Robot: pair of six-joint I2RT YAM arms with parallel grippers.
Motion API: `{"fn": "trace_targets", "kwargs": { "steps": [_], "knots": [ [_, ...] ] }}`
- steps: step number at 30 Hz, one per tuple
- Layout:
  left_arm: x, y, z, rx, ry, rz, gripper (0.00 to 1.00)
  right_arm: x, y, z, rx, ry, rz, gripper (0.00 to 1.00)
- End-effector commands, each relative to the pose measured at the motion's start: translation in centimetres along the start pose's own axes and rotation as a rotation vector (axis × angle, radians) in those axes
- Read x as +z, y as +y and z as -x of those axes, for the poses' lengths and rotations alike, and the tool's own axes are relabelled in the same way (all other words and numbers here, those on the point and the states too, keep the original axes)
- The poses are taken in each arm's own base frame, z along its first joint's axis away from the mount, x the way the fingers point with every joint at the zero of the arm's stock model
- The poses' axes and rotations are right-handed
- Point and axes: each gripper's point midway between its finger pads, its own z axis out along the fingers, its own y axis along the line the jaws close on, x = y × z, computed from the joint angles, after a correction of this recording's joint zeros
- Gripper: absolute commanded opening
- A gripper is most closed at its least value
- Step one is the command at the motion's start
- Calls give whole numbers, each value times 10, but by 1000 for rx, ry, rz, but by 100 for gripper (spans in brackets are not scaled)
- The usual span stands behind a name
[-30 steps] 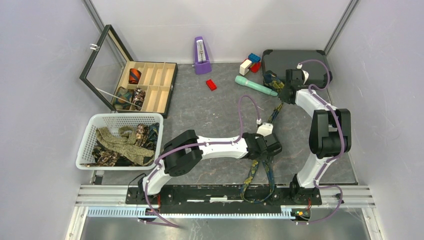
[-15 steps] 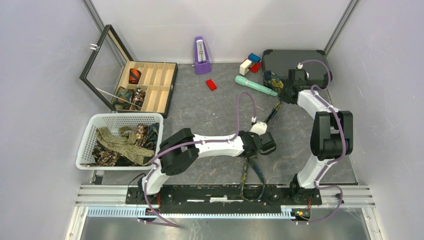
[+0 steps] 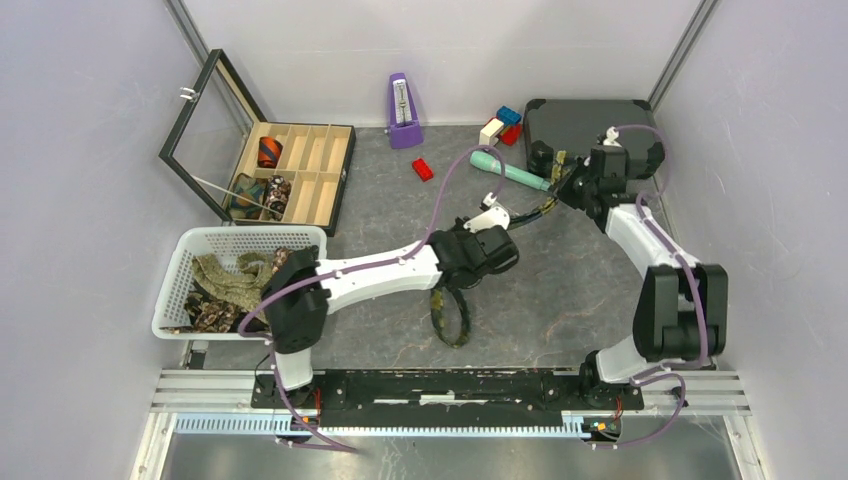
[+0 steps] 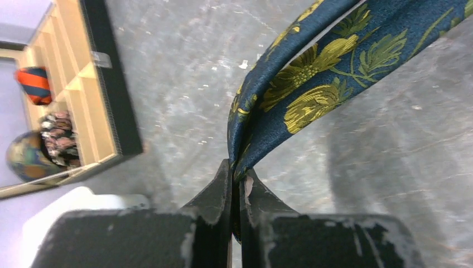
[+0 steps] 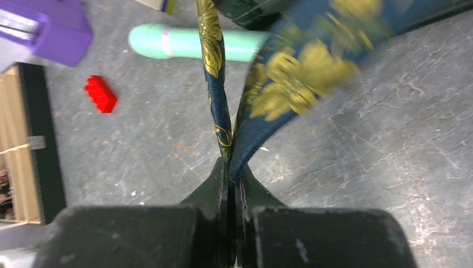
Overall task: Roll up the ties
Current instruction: Flatten out the tie at the center of the board.
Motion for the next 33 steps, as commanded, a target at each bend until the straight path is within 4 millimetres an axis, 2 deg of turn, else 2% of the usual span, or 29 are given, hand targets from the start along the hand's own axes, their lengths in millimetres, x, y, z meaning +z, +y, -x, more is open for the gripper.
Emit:
{"fn": "trace_targets", "kwargs": {
  "steps": [1, 3, 5, 6, 7, 9, 10, 12, 14, 16, 18, 21, 23, 25, 26, 30, 33],
  "knots": [
    [-16, 47, 31, 217, -162, 87, 2, -32, 19, 11, 42, -144, 141, 0],
    [-13, 47, 26, 271, -179, 87, 2, -43, 2, 1, 53, -217, 117, 0],
    [-7, 40, 11, 310, -150, 51, 2, -46, -26, -20, 49, -261, 62, 0],
    [-6, 34, 3, 312, -133, 15, 3, -48, -41, -24, 61, -289, 40, 0],
    [-4, 25, -6, 310, -120, -25, 6, -49, -57, -33, 77, -306, 14, 0],
    [0, 10, -17, 297, -112, -95, 12, -51, -74, -52, 112, -328, 22, 0],
    [1, 2, -23, 303, -108, -134, 22, -52, -78, -58, 131, -338, 30, 0],
    [2, -13, -31, 314, -103, -194, 27, -54, -89, -72, 161, -345, 30, 0],
    [1, -22, -35, 331, -98, -216, 27, -54, -95, -77, 169, -348, 25, 0],
    [-1, -31, -37, 344, -94, -244, 33, -55, -100, -80, 172, -348, 10, 0],
    [-7, -43, -40, 360, -89, -286, 43, -56, -105, -80, 178, -367, 5, 0],
    [-17, -58, -52, 364, -76, -328, 66, -59, -108, -74, 188, -396, 13, 0],
    [-25, -60, -58, 340, -67, -326, 78, -60, -113, -70, 182, -417, 4, 0],
    [-34, -55, -60, 262, -44, -310, 95, -62, -119, -68, 187, -439, -4, 0],
    [-40, -51, -61, 224, -24, -308, 100, -62, -120, -70, 188, -432, 4, 0],
    [-64, -36, -75, -13, 92, -309, 100, -57, -125, -71, 205, -401, -4, 0],
    [-82, -34, -101, -108, 188, -365, 100, -53, -128, -71, 206, -369, -31, 0]
  ]
}}
